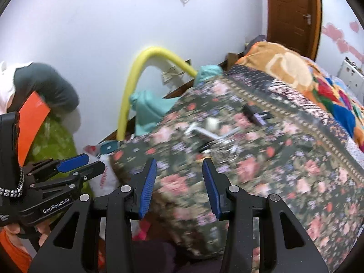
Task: Collect trash
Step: 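Move the left tool back toward the items on the bed, then grasp the purple lipstick tube with the right tool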
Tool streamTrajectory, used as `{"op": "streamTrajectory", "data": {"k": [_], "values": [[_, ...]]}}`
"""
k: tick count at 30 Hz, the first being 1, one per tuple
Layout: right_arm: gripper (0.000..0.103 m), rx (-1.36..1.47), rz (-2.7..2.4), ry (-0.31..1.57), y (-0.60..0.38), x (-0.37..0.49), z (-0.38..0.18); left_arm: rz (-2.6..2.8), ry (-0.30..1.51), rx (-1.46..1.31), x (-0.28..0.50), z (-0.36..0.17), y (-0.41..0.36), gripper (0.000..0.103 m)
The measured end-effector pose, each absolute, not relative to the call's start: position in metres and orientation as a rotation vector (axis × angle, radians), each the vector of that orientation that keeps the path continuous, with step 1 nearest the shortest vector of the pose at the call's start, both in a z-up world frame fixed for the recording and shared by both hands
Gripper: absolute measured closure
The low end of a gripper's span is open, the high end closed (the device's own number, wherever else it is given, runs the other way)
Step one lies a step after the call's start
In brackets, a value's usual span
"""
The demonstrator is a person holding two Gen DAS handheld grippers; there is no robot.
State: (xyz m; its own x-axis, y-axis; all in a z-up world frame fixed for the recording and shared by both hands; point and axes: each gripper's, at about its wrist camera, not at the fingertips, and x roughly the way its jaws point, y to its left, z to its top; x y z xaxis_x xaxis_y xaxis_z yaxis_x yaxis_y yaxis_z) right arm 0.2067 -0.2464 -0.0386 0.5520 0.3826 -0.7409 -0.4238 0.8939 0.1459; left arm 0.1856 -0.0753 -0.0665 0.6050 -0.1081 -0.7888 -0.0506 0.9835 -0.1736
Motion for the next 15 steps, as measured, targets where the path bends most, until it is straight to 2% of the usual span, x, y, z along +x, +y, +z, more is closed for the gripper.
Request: {"op": "streamTrajectory", "data": {"k": [15], "values": [[0.065,-0.039,0.333,0.923,-0.313,0.307,-0.085,-0.086,0.991,-0.227,0.286,-0.115,-0.119,0.06]]}}
